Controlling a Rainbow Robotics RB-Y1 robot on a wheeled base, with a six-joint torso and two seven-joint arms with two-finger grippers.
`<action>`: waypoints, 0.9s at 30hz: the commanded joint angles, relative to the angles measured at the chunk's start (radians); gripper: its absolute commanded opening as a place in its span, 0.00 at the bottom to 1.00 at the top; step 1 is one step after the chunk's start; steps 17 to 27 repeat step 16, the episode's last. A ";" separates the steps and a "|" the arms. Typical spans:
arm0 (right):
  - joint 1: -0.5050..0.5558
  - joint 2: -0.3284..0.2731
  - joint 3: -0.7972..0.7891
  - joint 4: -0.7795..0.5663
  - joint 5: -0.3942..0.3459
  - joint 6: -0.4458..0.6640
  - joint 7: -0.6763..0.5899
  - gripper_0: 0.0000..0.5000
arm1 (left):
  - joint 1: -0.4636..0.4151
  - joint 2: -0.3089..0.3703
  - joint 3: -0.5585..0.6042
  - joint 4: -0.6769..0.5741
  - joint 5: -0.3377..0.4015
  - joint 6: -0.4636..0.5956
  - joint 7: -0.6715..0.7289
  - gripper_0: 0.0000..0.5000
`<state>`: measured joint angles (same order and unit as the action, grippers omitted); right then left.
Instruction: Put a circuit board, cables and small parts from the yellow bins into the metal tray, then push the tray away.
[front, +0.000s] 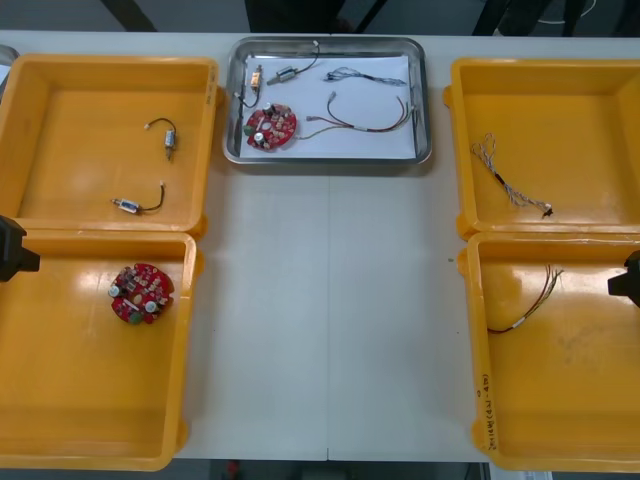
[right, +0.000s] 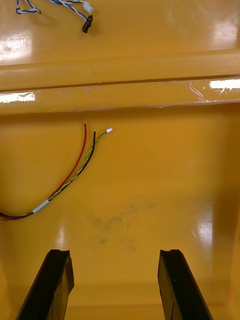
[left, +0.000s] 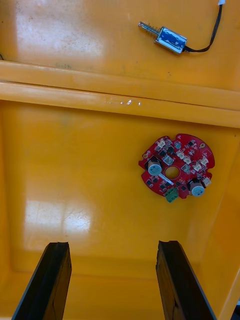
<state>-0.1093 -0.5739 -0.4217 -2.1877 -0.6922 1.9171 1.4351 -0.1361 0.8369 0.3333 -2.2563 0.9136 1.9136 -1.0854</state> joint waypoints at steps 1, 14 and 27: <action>-0.009 0.005 0.012 -0.011 -0.003 0.003 -0.021 1.00 | 0.018 0.025 0.013 -0.013 0.007 0.006 -0.037 1.00; -0.009 0.005 0.012 -0.011 -0.003 0.003 -0.021 1.00 | 0.018 0.025 0.013 -0.013 0.007 0.006 -0.037 1.00; -0.009 0.005 0.012 -0.011 -0.003 0.003 -0.021 1.00 | 0.018 0.025 0.013 -0.013 0.007 0.006 -0.037 1.00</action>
